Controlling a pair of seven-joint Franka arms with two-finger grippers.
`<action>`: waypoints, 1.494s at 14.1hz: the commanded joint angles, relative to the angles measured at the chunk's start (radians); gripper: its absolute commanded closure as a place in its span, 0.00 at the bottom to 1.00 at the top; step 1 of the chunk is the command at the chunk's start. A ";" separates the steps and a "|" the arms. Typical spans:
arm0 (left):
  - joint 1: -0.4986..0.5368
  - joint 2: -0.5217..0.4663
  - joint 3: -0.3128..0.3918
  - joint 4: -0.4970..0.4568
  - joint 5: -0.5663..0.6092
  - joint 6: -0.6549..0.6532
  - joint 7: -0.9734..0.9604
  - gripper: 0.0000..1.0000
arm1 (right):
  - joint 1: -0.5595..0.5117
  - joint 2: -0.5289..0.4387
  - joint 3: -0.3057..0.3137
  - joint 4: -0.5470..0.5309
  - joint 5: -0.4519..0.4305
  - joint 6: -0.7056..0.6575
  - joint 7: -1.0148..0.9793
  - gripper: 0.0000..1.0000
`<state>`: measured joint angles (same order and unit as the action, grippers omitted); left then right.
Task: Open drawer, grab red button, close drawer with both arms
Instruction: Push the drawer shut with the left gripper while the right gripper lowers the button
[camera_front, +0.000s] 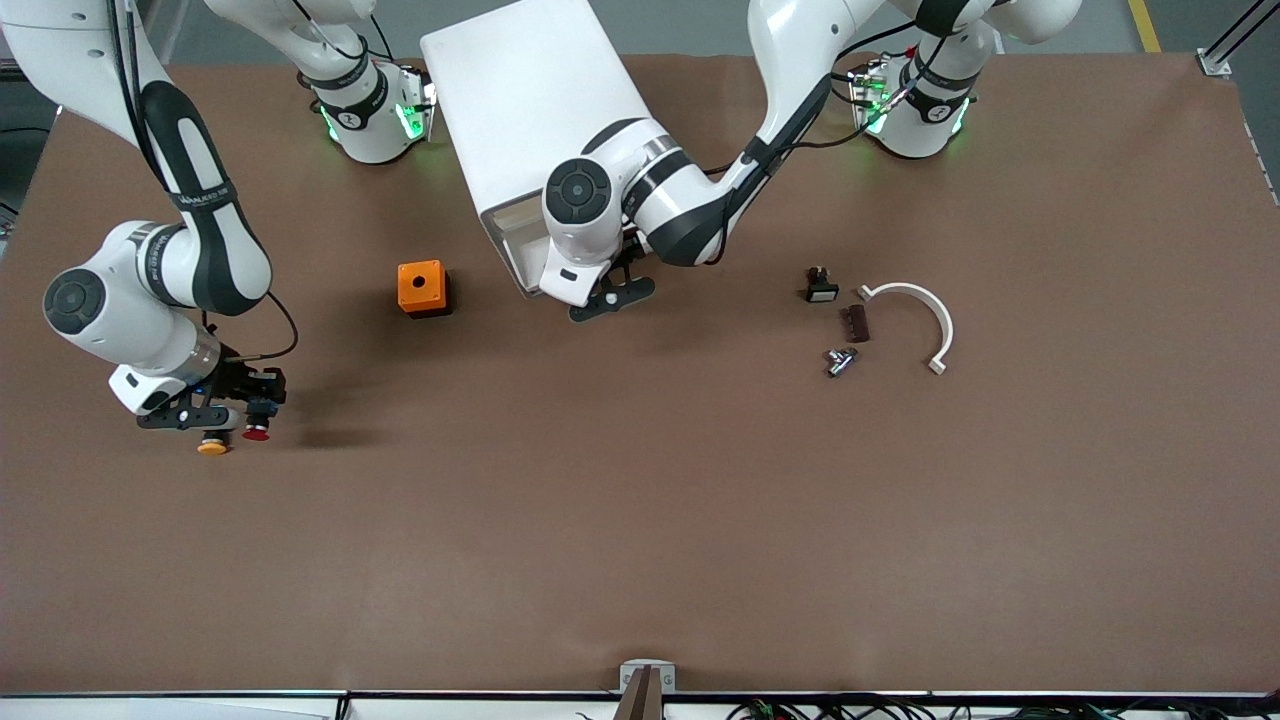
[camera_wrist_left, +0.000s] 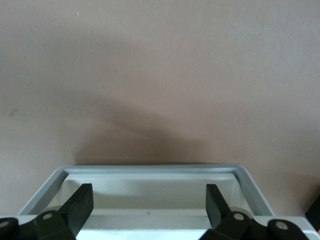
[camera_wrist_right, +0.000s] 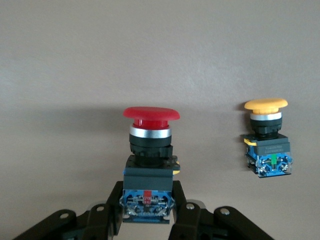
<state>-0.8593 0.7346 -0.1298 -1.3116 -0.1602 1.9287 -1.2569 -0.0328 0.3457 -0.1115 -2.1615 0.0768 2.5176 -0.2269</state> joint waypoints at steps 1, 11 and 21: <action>0.011 -0.035 -0.020 -0.041 -0.054 -0.016 0.005 0.00 | -0.032 0.027 0.021 -0.008 -0.002 0.032 -0.006 1.00; 0.014 -0.023 -0.022 -0.049 -0.248 -0.023 0.004 0.00 | -0.048 0.079 0.021 0.003 0.055 0.044 0.008 0.99; 0.042 -0.026 -0.022 -0.057 -0.271 -0.034 0.002 0.00 | -0.041 0.102 0.021 0.011 0.055 0.053 0.006 0.00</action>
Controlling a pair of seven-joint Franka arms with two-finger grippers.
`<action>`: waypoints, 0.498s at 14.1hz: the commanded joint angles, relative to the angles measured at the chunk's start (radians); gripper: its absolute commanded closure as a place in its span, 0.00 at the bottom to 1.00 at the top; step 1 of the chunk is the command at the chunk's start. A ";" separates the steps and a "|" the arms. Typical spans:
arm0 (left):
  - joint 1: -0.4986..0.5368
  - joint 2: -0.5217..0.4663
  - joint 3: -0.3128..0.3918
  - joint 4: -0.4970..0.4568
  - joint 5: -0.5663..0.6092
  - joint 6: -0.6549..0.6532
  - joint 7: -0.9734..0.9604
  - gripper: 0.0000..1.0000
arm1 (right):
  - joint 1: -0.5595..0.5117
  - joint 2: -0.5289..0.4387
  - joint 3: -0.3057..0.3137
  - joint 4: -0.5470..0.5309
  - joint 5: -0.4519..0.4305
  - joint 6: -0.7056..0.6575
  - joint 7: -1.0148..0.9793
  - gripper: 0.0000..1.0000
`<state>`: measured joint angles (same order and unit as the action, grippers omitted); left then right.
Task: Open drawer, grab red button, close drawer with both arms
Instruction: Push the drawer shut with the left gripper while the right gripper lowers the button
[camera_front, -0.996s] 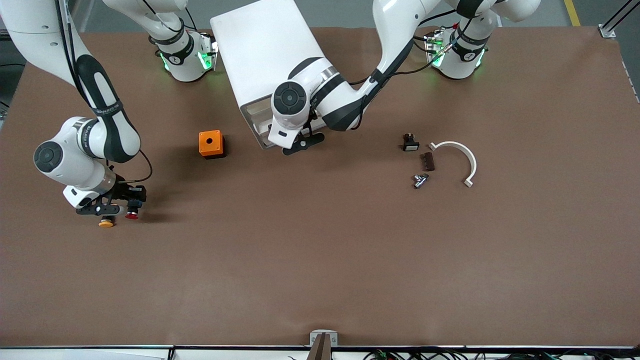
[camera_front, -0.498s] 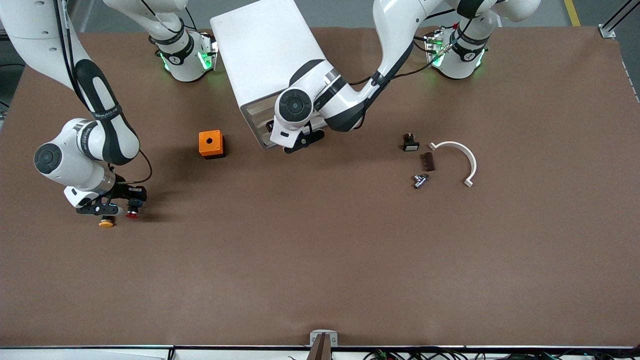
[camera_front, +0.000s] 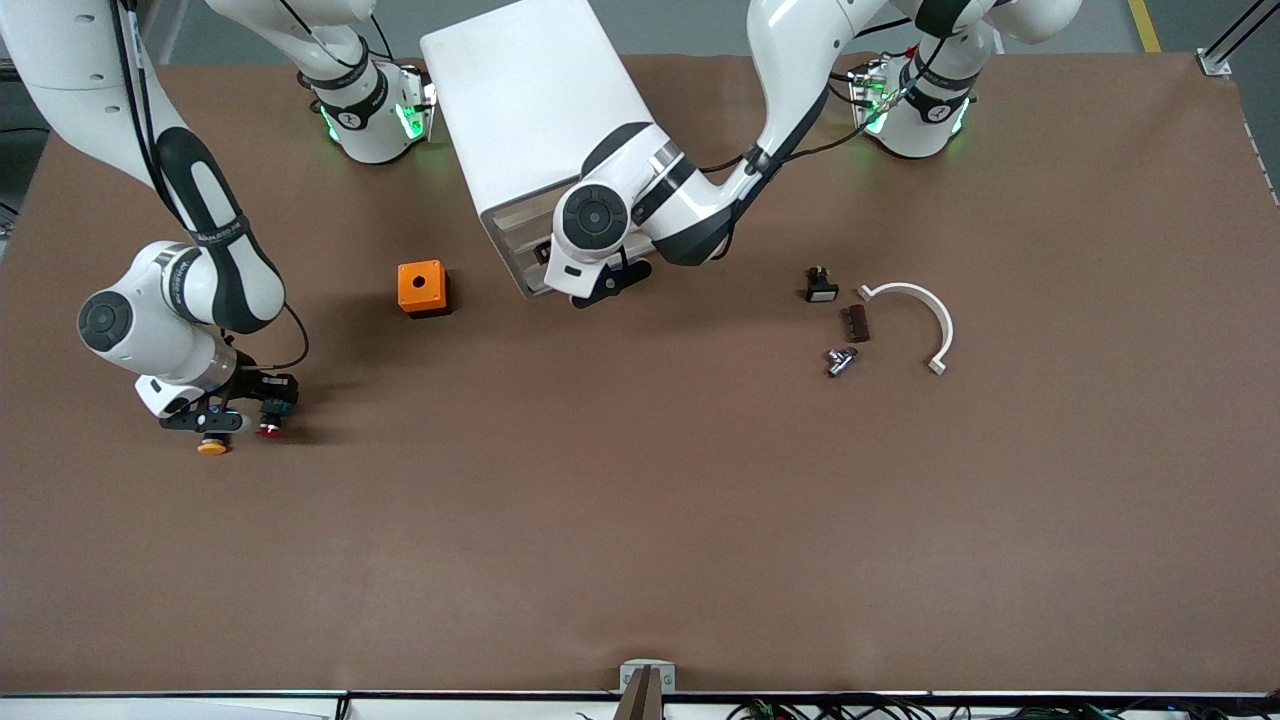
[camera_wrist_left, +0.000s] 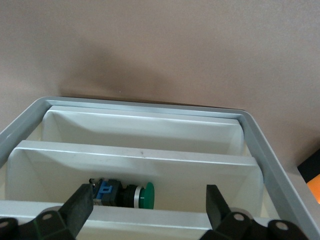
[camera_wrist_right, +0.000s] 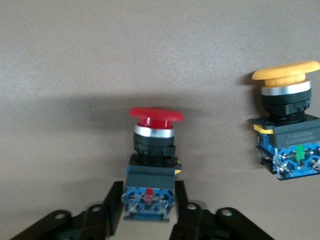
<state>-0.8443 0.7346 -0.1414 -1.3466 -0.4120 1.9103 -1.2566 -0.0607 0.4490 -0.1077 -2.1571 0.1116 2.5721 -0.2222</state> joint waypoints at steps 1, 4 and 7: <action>0.043 -0.027 -0.012 -0.017 -0.021 -0.034 0.003 0.00 | -0.011 -0.001 0.017 0.006 0.020 -0.003 0.001 0.00; 0.094 -0.037 -0.013 -0.003 -0.042 -0.054 -0.001 0.01 | -0.010 -0.003 0.019 0.013 0.020 -0.007 0.003 0.00; 0.143 -0.084 0.006 0.021 0.011 -0.076 0.017 0.00 | -0.008 -0.013 0.022 0.031 0.020 -0.026 0.001 0.00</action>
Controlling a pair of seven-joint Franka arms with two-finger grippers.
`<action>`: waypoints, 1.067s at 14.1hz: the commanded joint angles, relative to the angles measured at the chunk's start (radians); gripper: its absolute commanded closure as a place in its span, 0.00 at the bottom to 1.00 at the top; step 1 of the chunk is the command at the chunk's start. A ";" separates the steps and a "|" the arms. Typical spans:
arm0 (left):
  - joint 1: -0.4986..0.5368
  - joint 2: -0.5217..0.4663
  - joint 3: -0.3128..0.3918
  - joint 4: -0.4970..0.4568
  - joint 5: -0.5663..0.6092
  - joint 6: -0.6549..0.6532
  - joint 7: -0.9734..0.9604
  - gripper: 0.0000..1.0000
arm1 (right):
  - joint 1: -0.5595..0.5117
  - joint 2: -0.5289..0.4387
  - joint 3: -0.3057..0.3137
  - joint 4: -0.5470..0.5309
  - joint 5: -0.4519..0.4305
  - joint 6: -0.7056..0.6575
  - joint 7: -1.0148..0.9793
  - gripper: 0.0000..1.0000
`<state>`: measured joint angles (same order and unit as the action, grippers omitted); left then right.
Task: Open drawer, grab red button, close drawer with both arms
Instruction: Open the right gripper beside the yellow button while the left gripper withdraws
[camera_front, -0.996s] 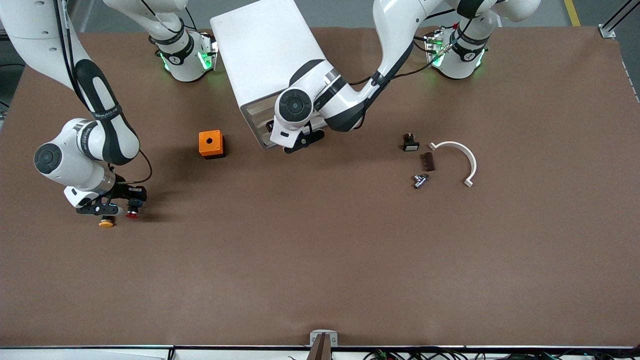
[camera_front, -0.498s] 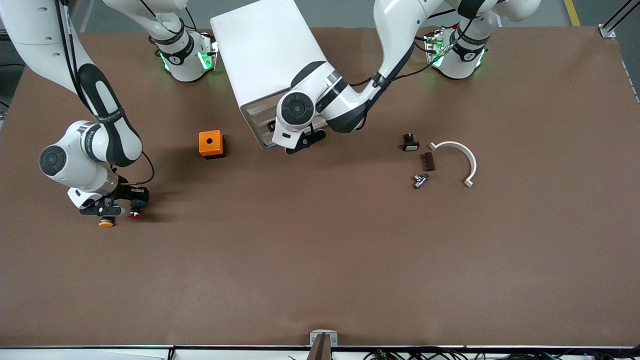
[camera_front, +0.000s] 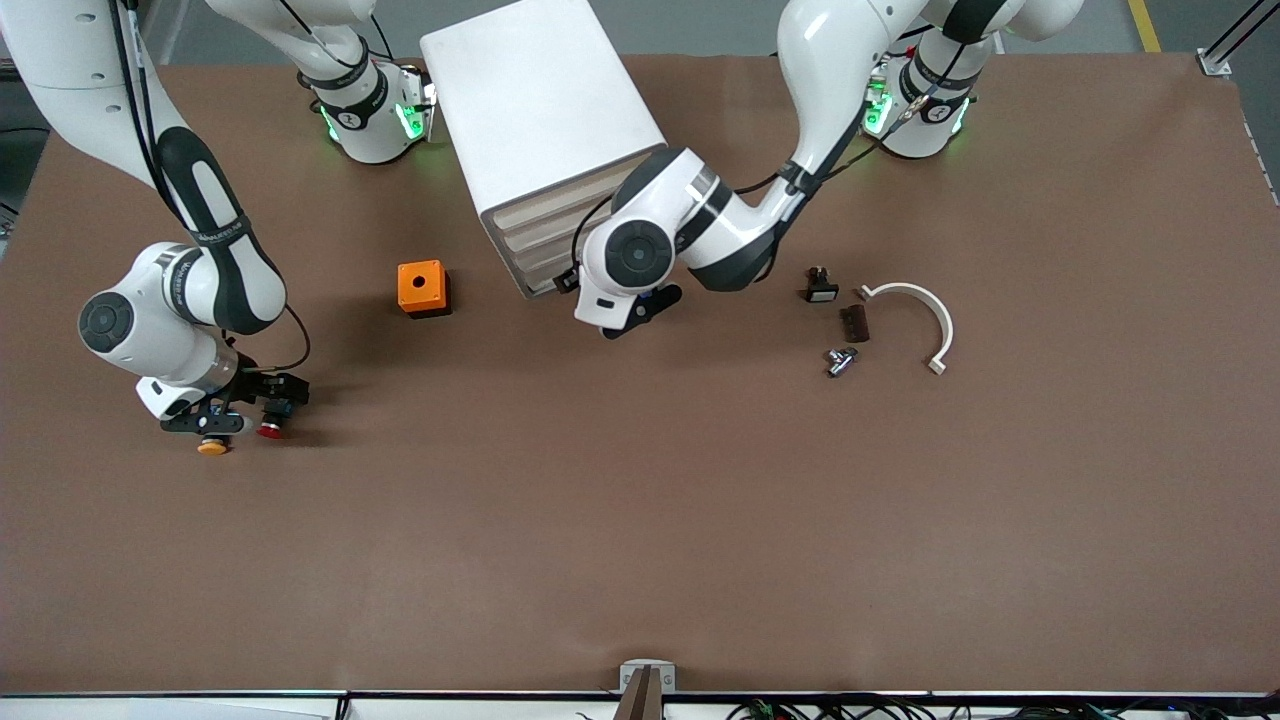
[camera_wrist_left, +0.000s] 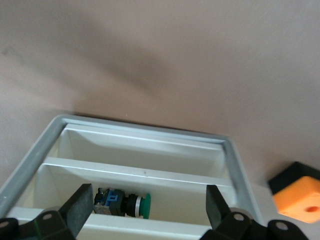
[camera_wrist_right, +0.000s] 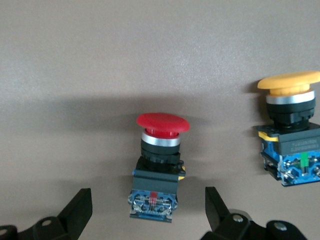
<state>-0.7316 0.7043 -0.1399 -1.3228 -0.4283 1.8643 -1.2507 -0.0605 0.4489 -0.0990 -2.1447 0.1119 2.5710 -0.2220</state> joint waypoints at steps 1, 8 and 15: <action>0.066 -0.074 0.003 -0.004 0.057 -0.030 0.020 0.01 | -0.009 -0.016 0.013 0.040 0.020 -0.066 0.001 0.00; 0.360 -0.327 0.000 -0.006 0.138 -0.399 0.403 0.00 | 0.004 -0.163 0.015 0.229 0.020 -0.546 0.091 0.00; 0.601 -0.456 -0.003 -0.077 0.261 -0.585 0.882 0.01 | 0.037 -0.282 0.015 0.416 0.006 -0.894 0.199 0.00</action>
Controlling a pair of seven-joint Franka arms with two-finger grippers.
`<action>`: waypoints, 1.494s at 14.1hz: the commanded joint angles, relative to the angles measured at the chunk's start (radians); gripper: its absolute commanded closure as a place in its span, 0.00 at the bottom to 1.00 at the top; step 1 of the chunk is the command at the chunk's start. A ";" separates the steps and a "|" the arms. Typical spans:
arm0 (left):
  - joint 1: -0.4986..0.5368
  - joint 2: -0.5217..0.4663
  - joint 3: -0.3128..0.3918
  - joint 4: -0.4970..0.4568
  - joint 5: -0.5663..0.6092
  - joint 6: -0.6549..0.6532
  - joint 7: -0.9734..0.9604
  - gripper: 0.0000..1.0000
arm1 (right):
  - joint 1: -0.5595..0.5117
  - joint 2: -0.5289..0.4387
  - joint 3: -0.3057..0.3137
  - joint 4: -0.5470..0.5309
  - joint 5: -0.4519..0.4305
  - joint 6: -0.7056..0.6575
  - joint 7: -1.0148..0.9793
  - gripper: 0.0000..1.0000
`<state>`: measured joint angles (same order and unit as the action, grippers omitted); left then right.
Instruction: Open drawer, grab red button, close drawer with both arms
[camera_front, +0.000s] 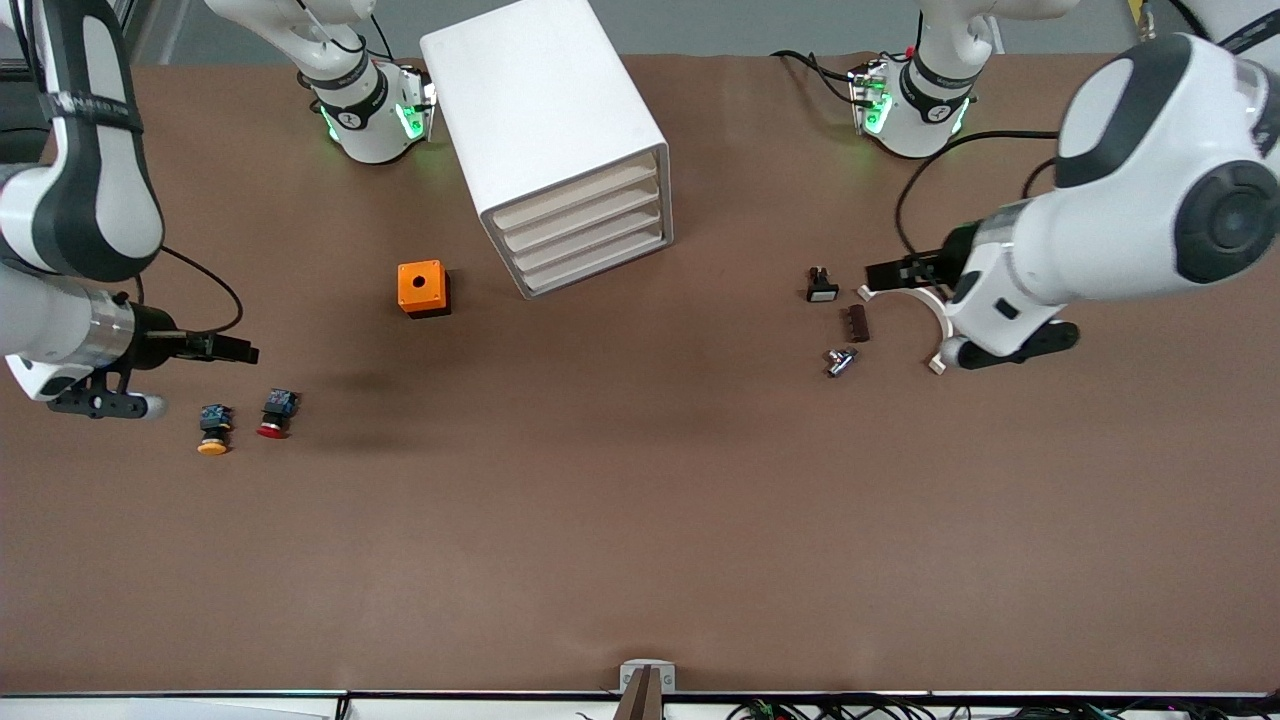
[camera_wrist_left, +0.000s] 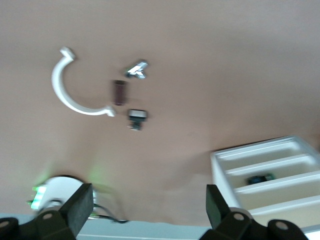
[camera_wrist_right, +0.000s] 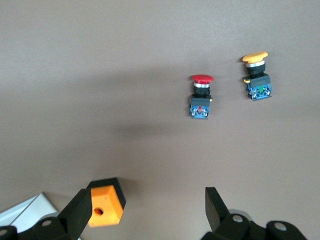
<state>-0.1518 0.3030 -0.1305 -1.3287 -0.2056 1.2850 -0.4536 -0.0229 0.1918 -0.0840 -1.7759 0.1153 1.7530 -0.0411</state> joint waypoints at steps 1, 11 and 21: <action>0.047 -0.086 -0.011 -0.107 0.049 -0.006 0.137 0.01 | 0.000 -0.038 0.000 0.068 -0.006 -0.111 0.015 0.00; 0.089 -0.404 0.112 -0.481 0.146 0.170 0.485 0.00 | 0.029 -0.029 0.001 0.280 -0.065 -0.270 0.009 0.00; 0.097 -0.565 0.138 -0.627 0.190 0.413 0.489 0.00 | 0.031 -0.009 0.001 0.335 -0.109 -0.273 0.007 0.00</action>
<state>-0.0521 -0.2523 0.0392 -1.9681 -0.0548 1.6827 0.1077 0.0042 0.1643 -0.0834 -1.4843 0.0278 1.5018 -0.0405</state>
